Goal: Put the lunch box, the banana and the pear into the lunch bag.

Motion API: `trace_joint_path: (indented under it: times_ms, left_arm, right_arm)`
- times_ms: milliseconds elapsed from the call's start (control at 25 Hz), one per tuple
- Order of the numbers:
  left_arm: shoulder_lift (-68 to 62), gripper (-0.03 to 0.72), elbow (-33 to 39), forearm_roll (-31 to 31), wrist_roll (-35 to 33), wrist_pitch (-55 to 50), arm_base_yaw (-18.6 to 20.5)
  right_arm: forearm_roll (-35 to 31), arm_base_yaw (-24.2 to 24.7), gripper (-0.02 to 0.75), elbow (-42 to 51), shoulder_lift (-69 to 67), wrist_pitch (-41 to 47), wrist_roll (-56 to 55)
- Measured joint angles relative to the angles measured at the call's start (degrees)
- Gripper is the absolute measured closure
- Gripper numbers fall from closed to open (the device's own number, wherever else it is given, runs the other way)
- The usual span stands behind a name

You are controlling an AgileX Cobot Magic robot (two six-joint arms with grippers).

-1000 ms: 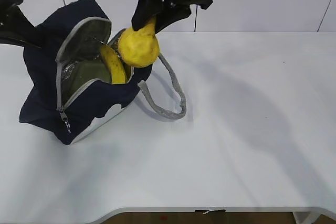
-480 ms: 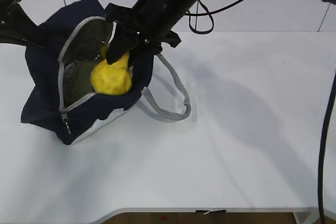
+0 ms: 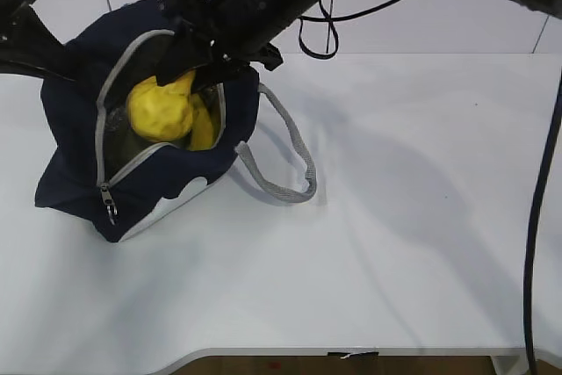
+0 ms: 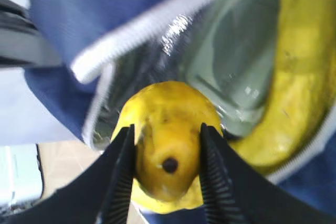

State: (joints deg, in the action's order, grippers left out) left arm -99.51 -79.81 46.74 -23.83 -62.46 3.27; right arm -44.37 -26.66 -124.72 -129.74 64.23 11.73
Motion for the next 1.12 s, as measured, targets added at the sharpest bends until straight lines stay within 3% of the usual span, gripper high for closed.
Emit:
trace_joint_path:
  times_ms: [360,520,640,880,1120]
  left_arm:
    - [0.0,0.678,0.0,0.0,0.0,0.0,0.0]
    - [0.0,0.678,0.0,0.0,0.0,0.0,0.0]
    - [0.0,0.678,0.0,0.0,0.0,0.0,0.0]
    - [0.0,0.678,0.0,-0.2,0.0,0.1,0.0]
    - [0.0,0.678,0.0,-0.5,0.0,0.2,0.0]
  right_arm:
    - [-0.5,0.0,0.349,0.0,-1.3,-5.2,1.4]
    - [-0.7,0.0,0.261,0.0,-1.3,-3.8,1.6]
    - [-0.3,0.0,0.24,0.0,-1.2,-0.4,1.9]
    - [10.5,0.0,0.234,-0.1,2.7,5.9,2.3]
    - [21.1,0.1,0.234,-0.5,6.0,6.8,-3.5]
